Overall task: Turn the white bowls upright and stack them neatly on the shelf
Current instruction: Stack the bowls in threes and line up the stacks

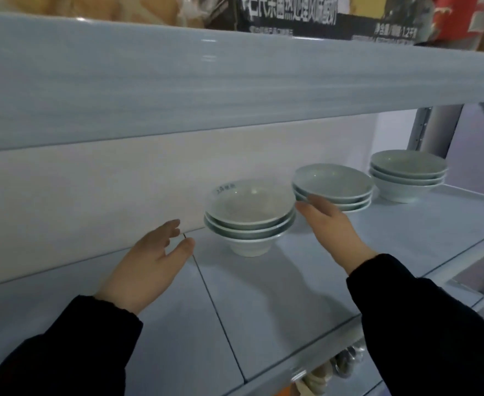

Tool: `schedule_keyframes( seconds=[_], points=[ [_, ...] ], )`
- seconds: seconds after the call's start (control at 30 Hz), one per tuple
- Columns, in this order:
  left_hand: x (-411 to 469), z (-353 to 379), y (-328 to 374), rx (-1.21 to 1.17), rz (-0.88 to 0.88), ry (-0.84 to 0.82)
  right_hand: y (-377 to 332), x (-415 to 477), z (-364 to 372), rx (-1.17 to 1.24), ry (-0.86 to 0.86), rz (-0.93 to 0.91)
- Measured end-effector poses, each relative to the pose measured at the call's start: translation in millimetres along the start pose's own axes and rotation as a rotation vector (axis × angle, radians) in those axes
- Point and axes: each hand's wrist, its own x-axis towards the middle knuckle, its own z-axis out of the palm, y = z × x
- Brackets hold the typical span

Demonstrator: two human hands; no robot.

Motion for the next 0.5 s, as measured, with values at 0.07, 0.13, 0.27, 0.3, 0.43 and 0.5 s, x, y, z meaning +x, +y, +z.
schedule_keyframes(
  seconds=[0.07,0.13,0.27,0.3,0.43,0.5],
  points=[
    [-1,-3,1,0.025,-0.008,0.013,1,18,4,0.097,0.005,0.047],
    [-2,-6,2,0.049,-0.033,0.039,8,45,11,0.190,-0.041,0.148],
    [-10,-8,4,0.090,-0.103,0.115,30,98,30,0.385,-0.184,0.311],
    [-14,-8,4,0.097,-0.118,0.139,32,106,34,0.437,-0.203,0.316],
    [-33,-6,10,0.103,-0.184,0.210,39,123,44,0.529,-0.275,0.258],
    [-45,-4,14,0.106,-0.223,0.248,40,127,45,0.583,-0.310,0.267]
  ],
)
